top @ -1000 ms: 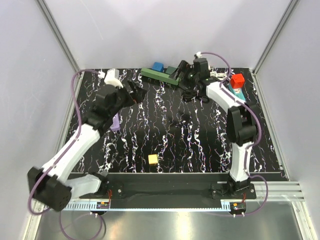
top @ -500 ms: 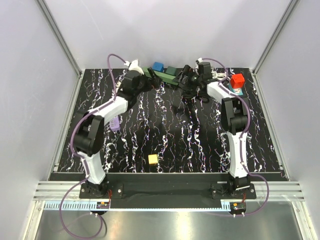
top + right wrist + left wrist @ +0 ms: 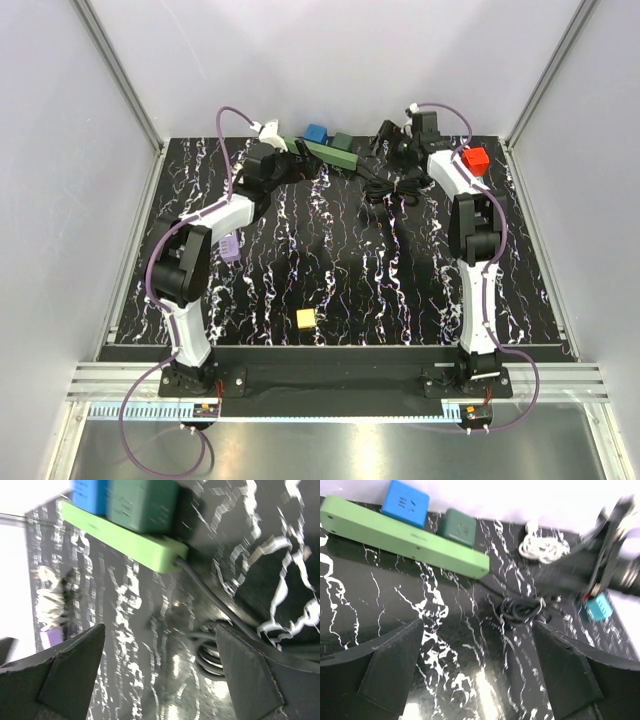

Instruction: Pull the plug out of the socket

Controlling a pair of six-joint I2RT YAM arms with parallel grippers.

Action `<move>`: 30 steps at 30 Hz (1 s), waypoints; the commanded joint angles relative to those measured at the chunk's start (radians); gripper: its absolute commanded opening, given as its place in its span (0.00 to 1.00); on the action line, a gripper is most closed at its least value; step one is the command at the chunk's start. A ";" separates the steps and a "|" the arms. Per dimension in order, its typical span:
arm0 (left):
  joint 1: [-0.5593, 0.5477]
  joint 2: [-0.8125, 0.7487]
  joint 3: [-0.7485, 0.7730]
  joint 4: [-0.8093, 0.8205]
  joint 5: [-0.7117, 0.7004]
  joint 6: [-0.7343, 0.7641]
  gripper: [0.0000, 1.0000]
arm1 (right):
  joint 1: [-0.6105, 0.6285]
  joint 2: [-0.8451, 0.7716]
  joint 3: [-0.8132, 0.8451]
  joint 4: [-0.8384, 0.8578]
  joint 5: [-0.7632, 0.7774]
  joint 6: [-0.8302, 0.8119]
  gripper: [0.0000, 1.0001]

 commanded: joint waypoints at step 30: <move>0.124 -0.074 -0.248 0.217 0.035 0.055 0.90 | 0.114 0.118 0.263 -0.098 0.271 0.511 0.92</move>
